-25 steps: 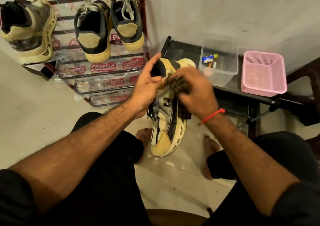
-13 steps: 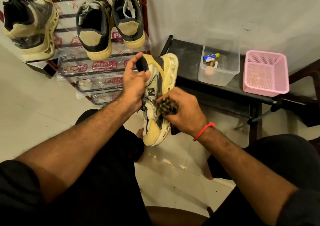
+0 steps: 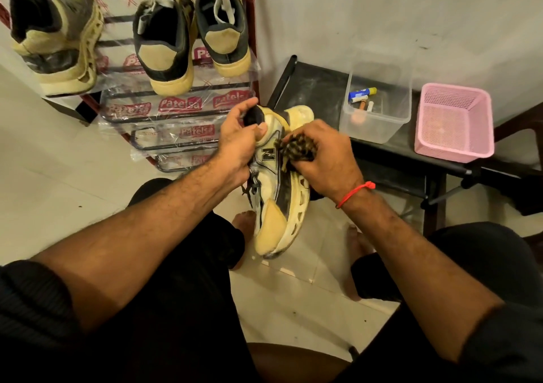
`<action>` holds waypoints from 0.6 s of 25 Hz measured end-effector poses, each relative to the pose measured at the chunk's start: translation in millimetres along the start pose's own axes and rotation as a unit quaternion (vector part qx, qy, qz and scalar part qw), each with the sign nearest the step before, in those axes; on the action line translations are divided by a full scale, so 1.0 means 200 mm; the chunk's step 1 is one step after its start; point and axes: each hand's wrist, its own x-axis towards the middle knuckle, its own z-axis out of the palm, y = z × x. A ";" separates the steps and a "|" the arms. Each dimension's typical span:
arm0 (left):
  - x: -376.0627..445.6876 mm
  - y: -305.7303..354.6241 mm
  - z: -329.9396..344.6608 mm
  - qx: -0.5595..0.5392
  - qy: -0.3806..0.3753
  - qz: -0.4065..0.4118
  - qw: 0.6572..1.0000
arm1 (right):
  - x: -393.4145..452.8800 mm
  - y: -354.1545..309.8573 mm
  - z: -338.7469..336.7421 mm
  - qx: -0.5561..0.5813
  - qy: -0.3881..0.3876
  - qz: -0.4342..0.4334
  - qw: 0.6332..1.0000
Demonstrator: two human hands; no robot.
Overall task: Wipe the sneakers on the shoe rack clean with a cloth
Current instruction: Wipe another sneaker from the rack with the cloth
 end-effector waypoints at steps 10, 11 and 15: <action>0.00 0.03 -0.04 0.037 0.068 0.008 0.997 | -0.17 -0.03 0.09 -0.008 -0.134 -0.131 0.982; -0.01 0.01 -0.02 0.062 0.048 0.020 0.997 | -0.13 -0.02 0.08 -0.005 -0.095 -0.108 0.990; -0.02 -0.06 0.01 0.098 -0.002 0.026 0.995 | 0.00 0.07 0.03 0.016 0.004 0.035 0.999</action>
